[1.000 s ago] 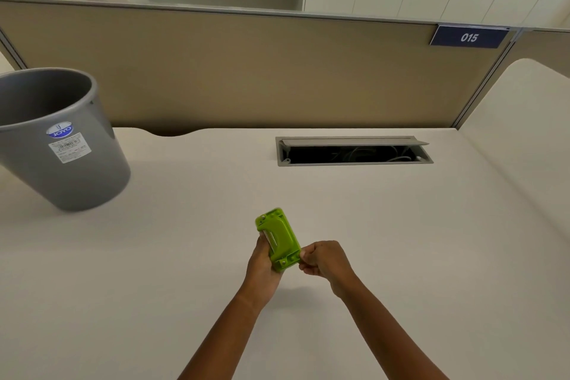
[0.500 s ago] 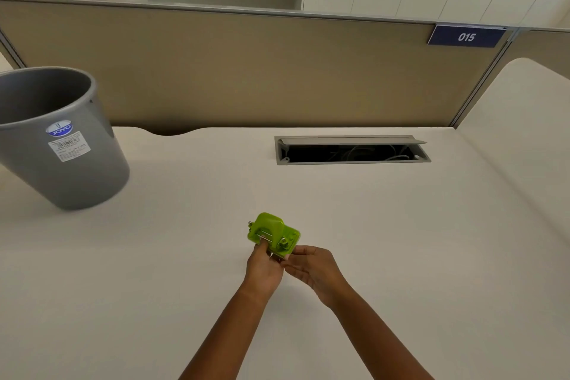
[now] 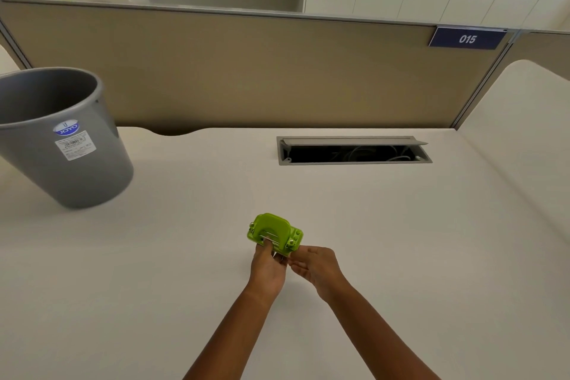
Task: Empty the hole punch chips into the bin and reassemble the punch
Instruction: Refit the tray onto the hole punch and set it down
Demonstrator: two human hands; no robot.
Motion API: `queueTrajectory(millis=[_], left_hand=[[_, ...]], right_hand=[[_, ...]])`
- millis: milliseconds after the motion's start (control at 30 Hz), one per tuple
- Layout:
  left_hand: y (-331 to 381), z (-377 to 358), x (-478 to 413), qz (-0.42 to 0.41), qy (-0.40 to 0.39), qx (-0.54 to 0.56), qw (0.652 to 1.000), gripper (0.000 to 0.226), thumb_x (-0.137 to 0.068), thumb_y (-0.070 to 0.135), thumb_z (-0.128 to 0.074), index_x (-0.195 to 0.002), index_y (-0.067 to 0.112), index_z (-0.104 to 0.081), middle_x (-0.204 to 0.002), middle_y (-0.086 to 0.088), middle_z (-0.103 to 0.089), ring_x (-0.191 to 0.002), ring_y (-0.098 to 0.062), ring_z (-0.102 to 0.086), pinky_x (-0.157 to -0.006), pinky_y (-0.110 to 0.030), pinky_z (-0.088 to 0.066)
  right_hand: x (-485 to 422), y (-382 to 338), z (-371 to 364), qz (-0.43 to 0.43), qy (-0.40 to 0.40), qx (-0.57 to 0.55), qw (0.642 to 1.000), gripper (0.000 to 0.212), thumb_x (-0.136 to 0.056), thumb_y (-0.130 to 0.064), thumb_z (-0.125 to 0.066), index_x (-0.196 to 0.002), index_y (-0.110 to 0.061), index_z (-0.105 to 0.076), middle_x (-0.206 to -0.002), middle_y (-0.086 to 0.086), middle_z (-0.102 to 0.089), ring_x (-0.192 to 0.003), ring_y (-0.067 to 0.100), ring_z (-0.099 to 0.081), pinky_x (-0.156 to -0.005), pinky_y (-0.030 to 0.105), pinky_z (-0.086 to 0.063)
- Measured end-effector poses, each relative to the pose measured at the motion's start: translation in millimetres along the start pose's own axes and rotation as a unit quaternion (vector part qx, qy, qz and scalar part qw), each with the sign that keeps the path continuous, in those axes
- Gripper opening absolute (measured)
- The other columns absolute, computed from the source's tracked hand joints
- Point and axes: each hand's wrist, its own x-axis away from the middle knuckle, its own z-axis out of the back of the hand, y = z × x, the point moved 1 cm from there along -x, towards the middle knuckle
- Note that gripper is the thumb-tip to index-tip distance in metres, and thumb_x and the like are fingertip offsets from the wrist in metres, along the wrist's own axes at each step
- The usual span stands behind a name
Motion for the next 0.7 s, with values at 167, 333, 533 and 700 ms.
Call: queueTrajectory(millis=[167, 333, 533, 700], left_hand=[[4, 4, 2, -0.012, -0.015, -0.043, 0.999, 0.028, -0.1, 0.011, -0.027, -0.098, 0.017, -0.054, -0.092, -0.006, -0.058, -0.082, -0.018, -0.055, -0.056, -0.018, -0.056], [8, 12, -1, -0.013, -0.009, -0.15, 0.989, 0.023, -0.1, 0.011, -0.032, -0.116, 0.012, -0.048, -0.095, -0.006, -0.059, -0.083, -0.016, -0.057, -0.07, -0.027, -0.048], [5, 15, 2, -0.012, 0.032, -0.262, 0.965, 0.021, -0.097, 0.006, -0.039, -0.096, 0.012, -0.058, -0.084, -0.007, -0.062, -0.073, -0.018, -0.058, -0.067, -0.03, -0.048], [2, 12, 2, 0.006, 0.035, -0.33, 0.943, 0.023, -0.096, 0.007, -0.04, -0.085, 0.012, -0.059, -0.095, -0.016, -0.061, -0.072, -0.02, -0.057, -0.065, -0.03, -0.05]], right_hand=[[-1, -8, 14, -0.04, -0.058, 0.091, 0.993, 0.015, -0.08, 0.006, -0.06, -0.093, 0.012, -0.065, -0.071, 0.011, -0.064, -0.058, 0.012, -0.063, -0.057, 0.015, -0.056], [-9, -20, 24, 0.094, 0.099, 0.196, 0.971, 0.024, -0.086, -0.002, -0.053, -0.106, 0.005, -0.065, -0.083, 0.008, -0.064, -0.074, 0.018, -0.058, -0.077, 0.029, -0.052], [-4, -22, 8, 0.142, 0.033, 0.25, 0.957, 0.019, -0.085, -0.015, -0.061, -0.094, -0.002, -0.071, -0.082, 0.008, -0.067, -0.078, 0.019, -0.062, -0.083, 0.036, -0.053], [-8, -15, 7, 0.101, 0.009, 0.208, 0.973, 0.023, -0.082, 0.0, -0.06, -0.103, 0.008, -0.064, -0.082, 0.017, -0.062, -0.075, 0.027, -0.061, -0.071, 0.032, -0.054]])
